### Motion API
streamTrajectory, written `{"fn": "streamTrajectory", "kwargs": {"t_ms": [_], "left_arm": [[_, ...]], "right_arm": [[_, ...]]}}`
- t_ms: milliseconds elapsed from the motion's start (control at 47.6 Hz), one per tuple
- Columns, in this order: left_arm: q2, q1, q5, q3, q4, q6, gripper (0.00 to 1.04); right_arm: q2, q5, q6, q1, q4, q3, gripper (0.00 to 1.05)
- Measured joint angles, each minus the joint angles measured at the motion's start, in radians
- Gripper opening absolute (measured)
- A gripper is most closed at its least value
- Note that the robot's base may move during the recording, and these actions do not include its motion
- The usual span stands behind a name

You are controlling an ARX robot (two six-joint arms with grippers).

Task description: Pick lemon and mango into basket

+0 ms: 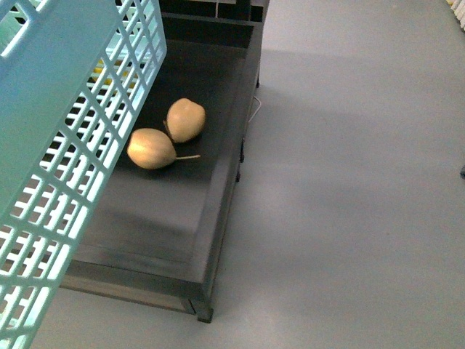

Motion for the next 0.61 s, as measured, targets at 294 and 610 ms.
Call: {"fn": "streamTrajectory", "kwargs": {"t_ms": [294,610], "left_arm": [[0.0,0.0,0.0,0.0,0.0,-0.001,0.28],[0.0,0.001,0.001,0.0,0.0,-0.001,0.28]], "right_arm": [[-0.001,0.001,0.0,0.0,0.0,0.0,0.96],[0.0,0.004,0.0,0.0,0.0,0.0,0.96]]}}
